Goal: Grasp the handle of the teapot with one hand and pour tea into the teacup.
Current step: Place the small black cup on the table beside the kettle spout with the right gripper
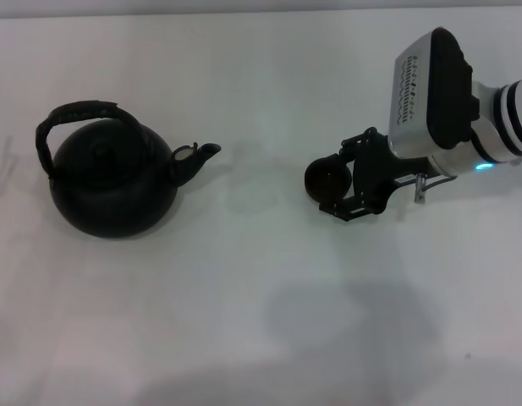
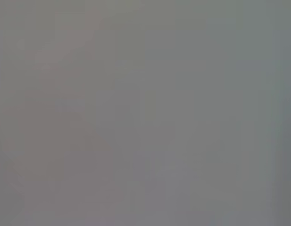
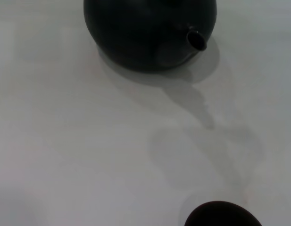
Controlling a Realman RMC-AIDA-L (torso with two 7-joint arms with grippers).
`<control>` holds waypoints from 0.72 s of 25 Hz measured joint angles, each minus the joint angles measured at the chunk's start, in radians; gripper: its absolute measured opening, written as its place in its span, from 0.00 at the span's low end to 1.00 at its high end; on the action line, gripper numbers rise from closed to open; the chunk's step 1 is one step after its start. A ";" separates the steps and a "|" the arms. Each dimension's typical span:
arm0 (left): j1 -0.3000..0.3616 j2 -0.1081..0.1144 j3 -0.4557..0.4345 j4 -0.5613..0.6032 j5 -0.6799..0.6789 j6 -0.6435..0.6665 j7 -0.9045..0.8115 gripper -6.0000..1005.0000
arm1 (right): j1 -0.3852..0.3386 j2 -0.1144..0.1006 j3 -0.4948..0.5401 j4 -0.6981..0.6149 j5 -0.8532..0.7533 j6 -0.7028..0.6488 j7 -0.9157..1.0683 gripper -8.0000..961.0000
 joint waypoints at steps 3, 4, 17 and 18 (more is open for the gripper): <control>0.000 0.000 0.000 0.000 0.000 0.000 0.000 0.88 | -0.003 -0.001 -0.014 -0.001 0.000 -0.007 -0.002 0.74; 0.000 0.000 0.000 0.000 0.000 0.000 0.000 0.88 | -0.004 -0.001 -0.018 -0.001 -0.001 -0.010 -0.002 0.74; 0.000 0.000 0.000 0.000 0.000 0.000 0.000 0.88 | 0.001 -0.002 -0.035 -0.015 -0.021 -0.020 -0.001 0.74; 0.000 0.000 0.000 0.000 0.000 0.000 0.000 0.88 | 0.001 -0.002 -0.035 -0.015 -0.022 -0.020 0.000 0.74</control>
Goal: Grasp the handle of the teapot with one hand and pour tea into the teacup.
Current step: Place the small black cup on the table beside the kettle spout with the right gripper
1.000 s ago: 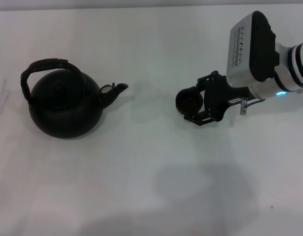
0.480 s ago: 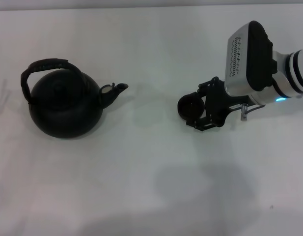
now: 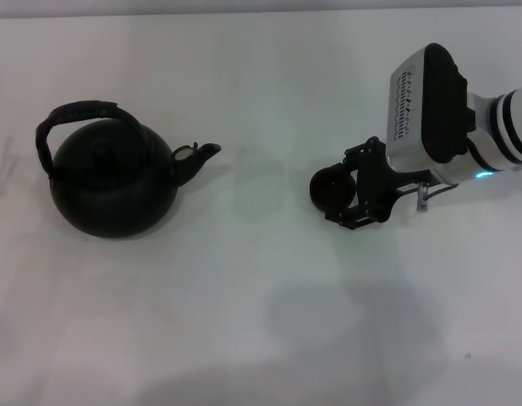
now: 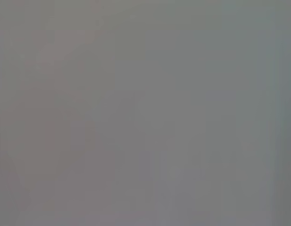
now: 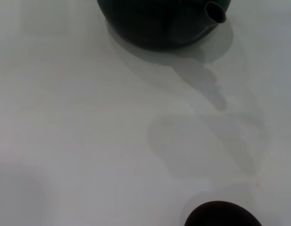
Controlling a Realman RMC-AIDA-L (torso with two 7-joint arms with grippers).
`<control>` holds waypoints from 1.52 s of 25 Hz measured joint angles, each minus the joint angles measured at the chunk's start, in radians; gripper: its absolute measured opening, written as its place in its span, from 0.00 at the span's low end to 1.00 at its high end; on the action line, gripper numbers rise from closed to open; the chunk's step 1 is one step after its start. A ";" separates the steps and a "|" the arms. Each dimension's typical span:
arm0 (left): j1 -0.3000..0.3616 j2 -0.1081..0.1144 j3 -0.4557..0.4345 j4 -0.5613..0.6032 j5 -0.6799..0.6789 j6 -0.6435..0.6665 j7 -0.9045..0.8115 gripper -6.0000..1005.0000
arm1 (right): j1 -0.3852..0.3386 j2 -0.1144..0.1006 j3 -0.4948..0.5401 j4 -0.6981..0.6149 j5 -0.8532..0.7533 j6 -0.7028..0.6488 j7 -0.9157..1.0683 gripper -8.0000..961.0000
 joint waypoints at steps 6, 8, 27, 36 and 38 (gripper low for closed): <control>-0.003 0.000 0.000 0.000 0.000 0.000 0.000 0.88 | 0.002 0.000 0.000 0.000 -0.002 0.001 0.001 0.74; -0.003 0.000 0.000 0.000 0.000 0.000 0.000 0.88 | 0.003 -0.001 0.002 0.000 0.000 0.004 0.002 0.74; -0.004 0.000 0.000 0.000 0.000 -0.002 0.001 0.88 | 0.006 -0.003 0.023 0.002 0.022 0.034 0.005 0.84; -0.002 0.000 0.000 0.000 0.000 -0.002 0.002 0.88 | 0.010 -0.003 0.086 0.017 0.036 0.110 0.005 0.89; 0.000 0.000 0.000 0.000 0.000 -0.002 0.002 0.88 | 0.012 -0.003 0.119 0.025 0.036 0.140 0.005 0.89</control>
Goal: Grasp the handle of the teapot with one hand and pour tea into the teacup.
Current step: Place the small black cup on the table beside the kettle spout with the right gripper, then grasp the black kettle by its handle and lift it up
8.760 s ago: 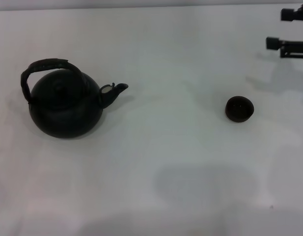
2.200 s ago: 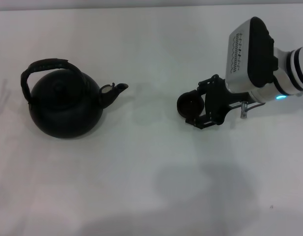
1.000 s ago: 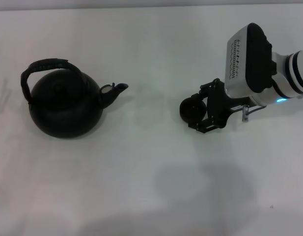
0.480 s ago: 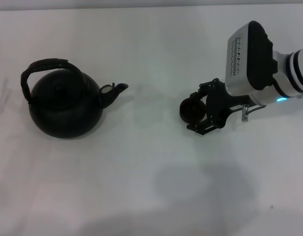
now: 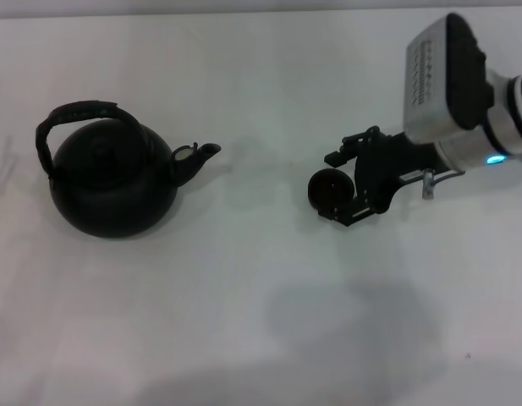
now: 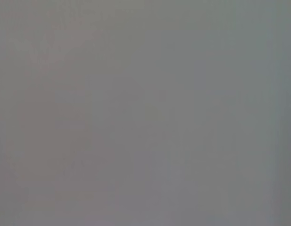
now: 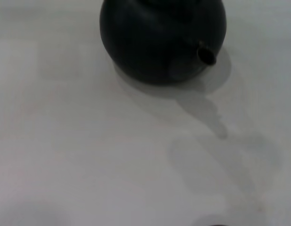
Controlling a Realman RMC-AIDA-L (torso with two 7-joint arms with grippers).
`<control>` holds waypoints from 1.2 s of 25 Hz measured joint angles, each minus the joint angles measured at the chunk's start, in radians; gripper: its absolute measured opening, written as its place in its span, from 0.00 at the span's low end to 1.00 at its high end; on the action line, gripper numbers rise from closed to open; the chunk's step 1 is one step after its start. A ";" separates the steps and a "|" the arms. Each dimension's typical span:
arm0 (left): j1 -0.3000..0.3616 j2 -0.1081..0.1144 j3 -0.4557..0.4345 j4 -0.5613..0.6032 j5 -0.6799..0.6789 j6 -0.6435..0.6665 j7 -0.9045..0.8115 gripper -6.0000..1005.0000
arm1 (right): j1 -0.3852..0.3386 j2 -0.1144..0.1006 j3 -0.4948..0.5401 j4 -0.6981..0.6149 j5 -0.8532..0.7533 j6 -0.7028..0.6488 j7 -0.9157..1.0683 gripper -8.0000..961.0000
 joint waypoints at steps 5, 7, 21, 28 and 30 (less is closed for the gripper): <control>0.004 0.000 0.000 -0.001 0.000 0.000 0.000 0.88 | -0.012 -0.001 0.072 0.039 0.000 0.027 -0.004 0.89; 0.005 0.000 0.000 -0.002 0.000 0.000 0.000 0.88 | -0.016 -0.001 0.101 0.051 0.000 0.029 -0.011 0.89; 0.056 -0.008 0.142 -0.007 0.000 0.091 0.006 0.88 | -0.175 -0.009 0.571 0.166 0.306 0.022 -0.192 0.89; 0.064 -0.012 0.295 -0.012 0.000 0.104 0.001 0.88 | -0.193 -0.009 0.715 0.044 0.431 -0.002 -0.309 0.89; 0.060 -0.013 0.352 -0.012 0.000 0.104 -0.003 0.88 | -0.191 -0.010 0.731 0.014 0.442 -0.012 -0.326 0.89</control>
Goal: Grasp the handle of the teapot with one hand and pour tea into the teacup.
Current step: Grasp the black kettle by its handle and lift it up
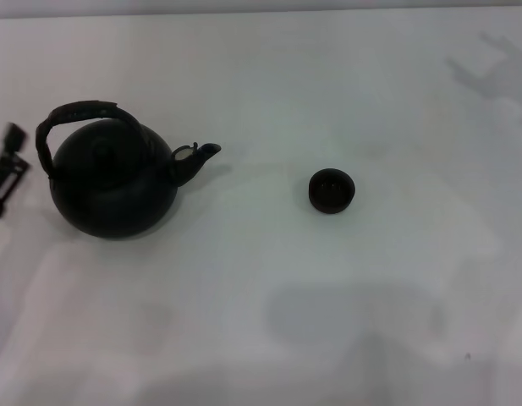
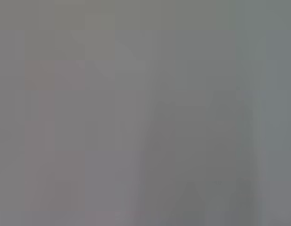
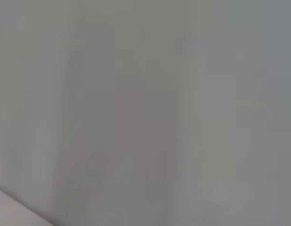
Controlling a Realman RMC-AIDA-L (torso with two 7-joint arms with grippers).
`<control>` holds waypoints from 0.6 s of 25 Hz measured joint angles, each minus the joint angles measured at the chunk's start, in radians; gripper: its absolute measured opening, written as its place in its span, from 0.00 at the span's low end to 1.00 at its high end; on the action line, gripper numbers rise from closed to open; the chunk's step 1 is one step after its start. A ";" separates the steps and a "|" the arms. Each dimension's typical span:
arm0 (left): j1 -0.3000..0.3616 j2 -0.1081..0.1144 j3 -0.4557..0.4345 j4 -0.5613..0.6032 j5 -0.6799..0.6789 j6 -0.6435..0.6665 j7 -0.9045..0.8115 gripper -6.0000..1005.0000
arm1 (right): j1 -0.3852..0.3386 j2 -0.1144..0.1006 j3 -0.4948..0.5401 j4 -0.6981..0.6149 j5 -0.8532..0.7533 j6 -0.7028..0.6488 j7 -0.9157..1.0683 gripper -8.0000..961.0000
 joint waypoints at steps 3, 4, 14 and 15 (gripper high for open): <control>-0.007 0.000 0.049 0.000 0.000 0.000 -0.013 0.88 | 0.001 -0.001 0.006 -0.014 0.004 -0.006 -0.009 0.88; -0.010 0.000 0.057 -0.001 0.000 -0.002 -0.018 0.88 | 0.000 -0.001 0.006 -0.017 0.004 -0.007 -0.010 0.88; -0.015 0.001 0.066 -0.029 -0.012 -0.031 -0.032 0.88 | -0.006 0.000 0.008 -0.037 0.018 -0.006 -0.021 0.88; -0.015 0.001 0.066 -0.029 -0.012 -0.031 -0.032 0.88 | -0.007 0.000 0.008 -0.037 0.020 -0.004 -0.022 0.88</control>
